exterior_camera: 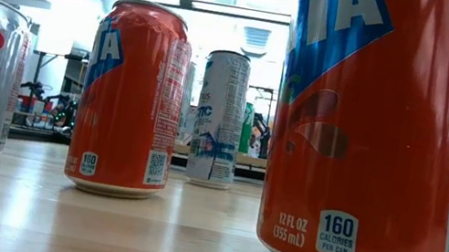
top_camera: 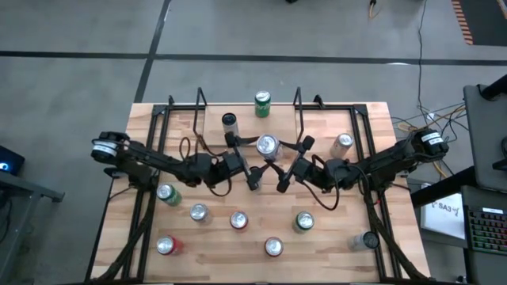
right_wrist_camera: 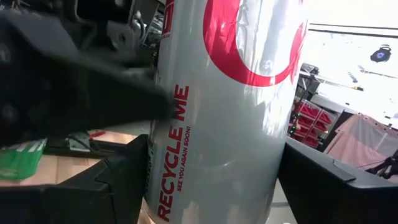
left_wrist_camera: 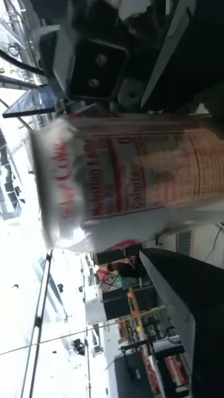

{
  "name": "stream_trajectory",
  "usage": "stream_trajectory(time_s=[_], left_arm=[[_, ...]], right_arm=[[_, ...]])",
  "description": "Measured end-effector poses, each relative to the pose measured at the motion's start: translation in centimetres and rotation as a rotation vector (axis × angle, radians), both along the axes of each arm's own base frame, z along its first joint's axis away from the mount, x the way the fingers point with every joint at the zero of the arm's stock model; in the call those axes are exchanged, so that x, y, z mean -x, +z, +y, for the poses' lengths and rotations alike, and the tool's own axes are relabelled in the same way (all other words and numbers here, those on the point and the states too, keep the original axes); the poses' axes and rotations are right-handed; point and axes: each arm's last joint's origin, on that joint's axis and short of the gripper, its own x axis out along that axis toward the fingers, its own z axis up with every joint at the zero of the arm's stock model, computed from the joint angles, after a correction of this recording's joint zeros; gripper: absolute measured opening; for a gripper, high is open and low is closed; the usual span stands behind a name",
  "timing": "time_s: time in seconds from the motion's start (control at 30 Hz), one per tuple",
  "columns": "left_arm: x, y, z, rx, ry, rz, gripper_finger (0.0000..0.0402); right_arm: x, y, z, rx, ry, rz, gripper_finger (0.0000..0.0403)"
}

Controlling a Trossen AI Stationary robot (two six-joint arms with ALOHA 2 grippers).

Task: Sort soda cans
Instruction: Put the middle red silver soda can on the shelf

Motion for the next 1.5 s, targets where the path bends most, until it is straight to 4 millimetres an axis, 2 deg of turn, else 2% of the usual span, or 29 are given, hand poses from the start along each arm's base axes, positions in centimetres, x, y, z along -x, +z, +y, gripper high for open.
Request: stream_trajectory(time_s=[0.17,0.37,0.6,0.77,1.0,1.13,1.23,1.37,1.5], left_arm=[[-1.1,-0.1,-0.1,-0.019,0.013,0.009,0.0344],[-1.2,0.1,-0.3,-0.034,0.016,0.010,0.0284],[-1.1,0.1,-0.4,-0.037,0.016,0.017,0.0284],[-0.3,0.8,-0.8,-0.063,0.001,0.068,0.0284],[2.2,2.7,-0.5,-0.066,-0.061,0.252,0.0284],[4.1,3.8,-0.7,-0.100,-0.275,0.329,0.0284],[5.1,3.8,-0.9,-0.117,-0.377,0.372,0.0284],[5.3,3.8,-0.8,-0.097,-0.373,0.369,0.0284],[4.7,3.3,-0.9,-0.094,-0.369,0.372,0.0284]], right_arm=[[0.0,0.0,0.0,-0.001,0.000,-0.001,0.0284],[0.0,0.0,0.0,0.002,-0.004,0.002,0.0284],[0.0,-0.1,0.1,-0.008,0.005,0.004,0.0352],[0.5,0.3,0.7,-0.018,0.024,0.024,0.0364],[2.3,2.3,0.9,-0.139,0.066,0.096,0.0366],[3.5,4.0,0.8,-0.264,0.149,0.215,0.0367],[4.0,5.7,0.9,-0.341,0.263,0.267,0.0368],[3.6,7.9,1.3,-0.378,0.376,0.248,0.0368],[1.9,8.6,1.8,-0.355,0.379,0.260,0.0368]])
